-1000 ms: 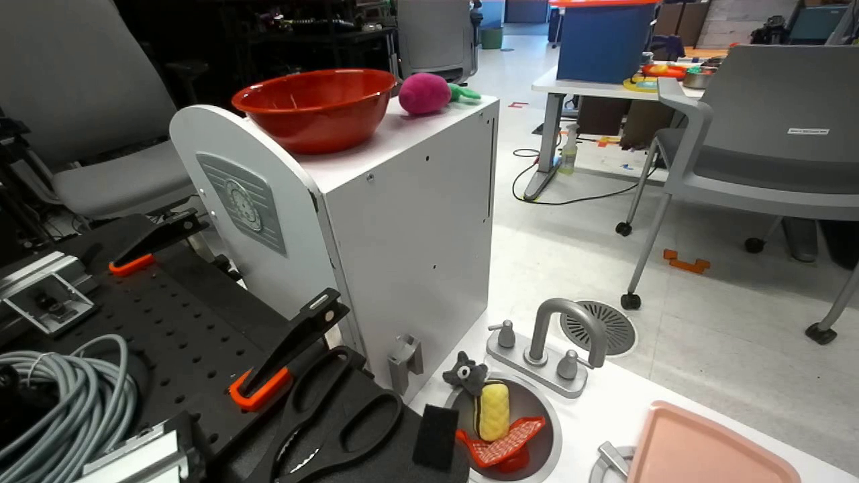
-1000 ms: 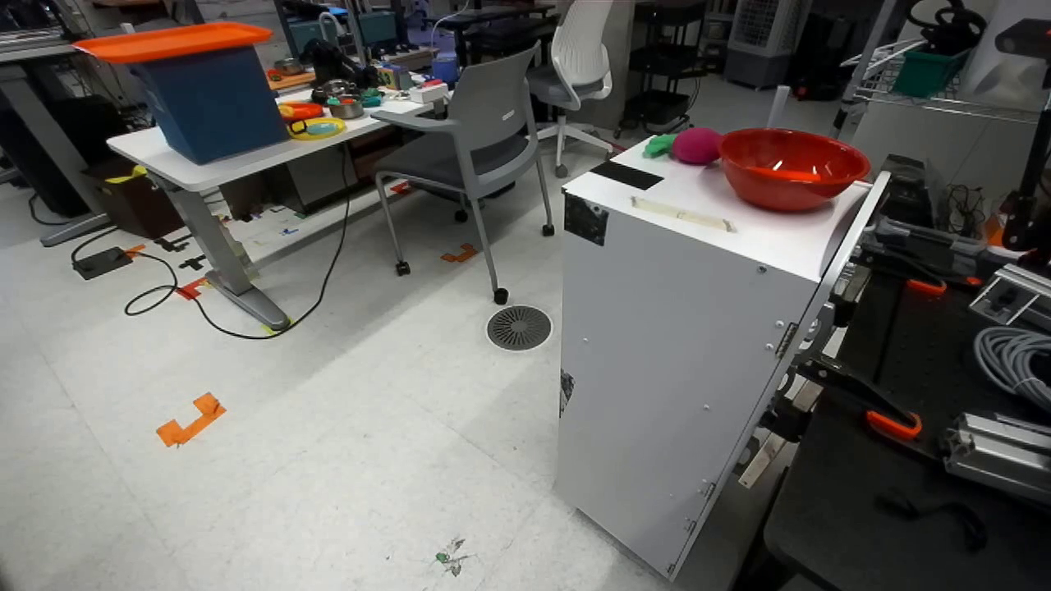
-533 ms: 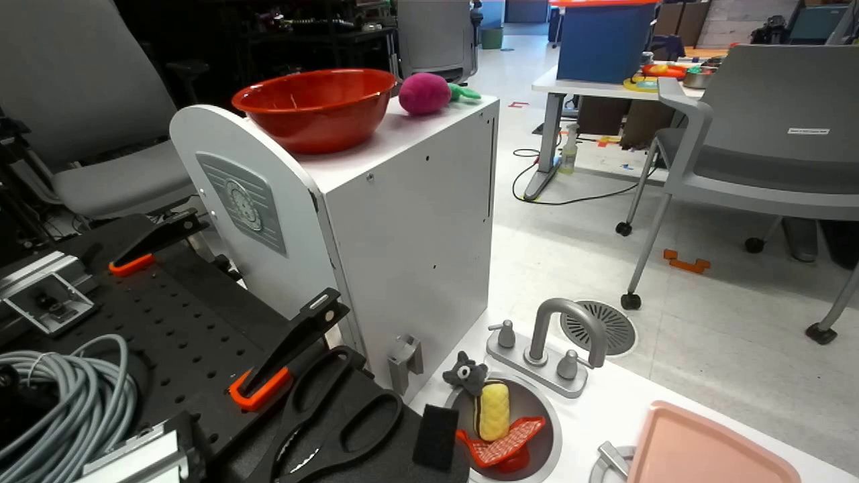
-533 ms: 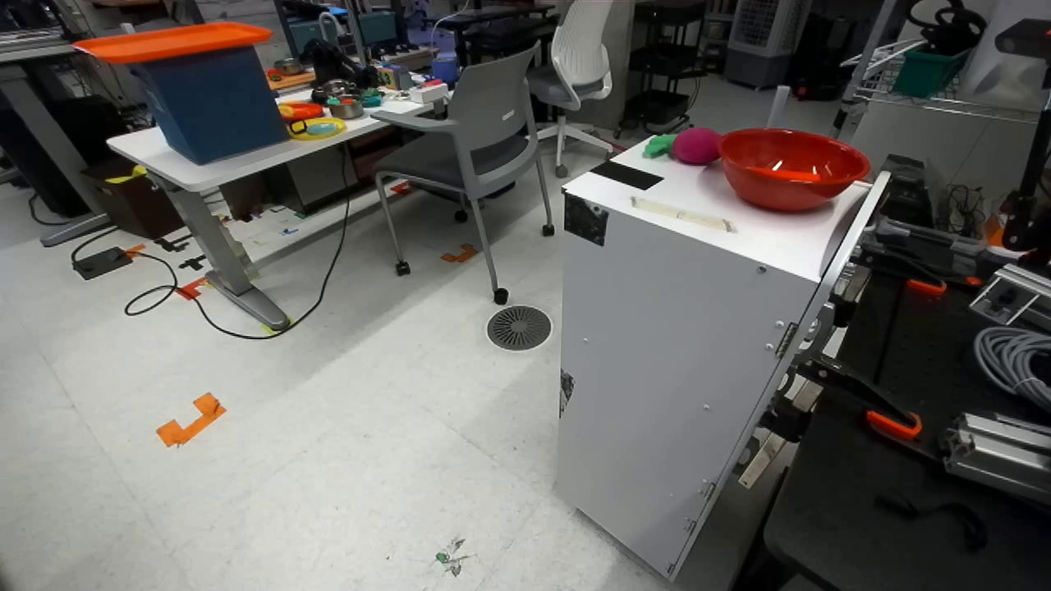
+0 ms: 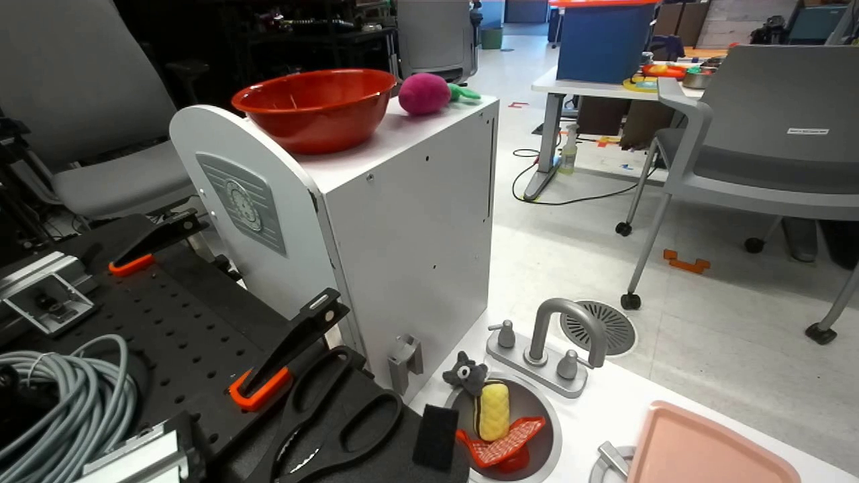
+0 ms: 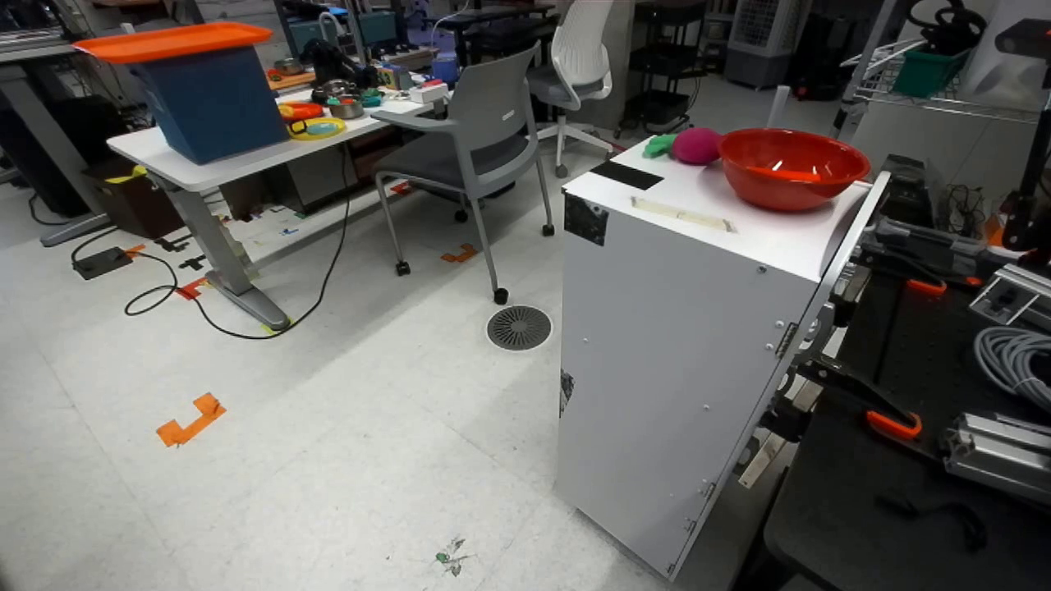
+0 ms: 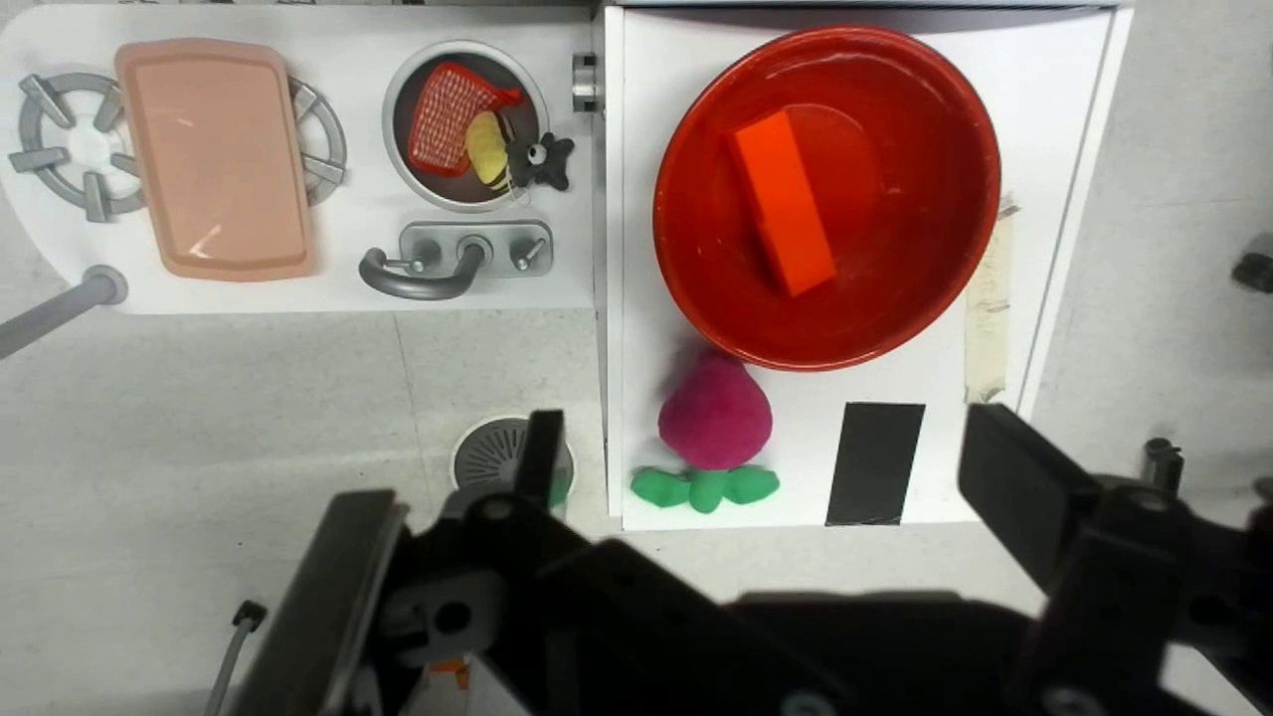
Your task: Pick up the purple toy from the top of the cabinet and put it in the orange bowl.
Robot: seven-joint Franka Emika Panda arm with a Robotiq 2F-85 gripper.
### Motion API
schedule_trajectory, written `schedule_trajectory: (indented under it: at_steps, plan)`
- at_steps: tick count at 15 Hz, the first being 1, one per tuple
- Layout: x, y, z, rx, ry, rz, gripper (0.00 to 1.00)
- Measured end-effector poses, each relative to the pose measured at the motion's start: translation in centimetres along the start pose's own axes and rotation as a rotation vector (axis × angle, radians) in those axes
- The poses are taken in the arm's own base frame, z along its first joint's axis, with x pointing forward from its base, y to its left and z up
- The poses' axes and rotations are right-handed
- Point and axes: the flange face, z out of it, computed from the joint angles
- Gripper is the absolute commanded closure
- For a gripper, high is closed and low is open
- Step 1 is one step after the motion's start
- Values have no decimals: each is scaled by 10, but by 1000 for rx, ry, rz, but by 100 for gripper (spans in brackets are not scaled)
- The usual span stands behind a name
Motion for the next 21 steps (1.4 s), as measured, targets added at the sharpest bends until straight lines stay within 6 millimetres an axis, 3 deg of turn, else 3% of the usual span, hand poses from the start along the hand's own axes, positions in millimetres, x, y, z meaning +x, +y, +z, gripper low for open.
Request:
schedule_trajectory:
  at_steps: [8,16,21]
  plan:
    - [11,-4,18,-63,-57,-21,0]
    - [42,-79,39,14,-76,-240,0]
    - [41,-87,39,21,-73,-243,0]
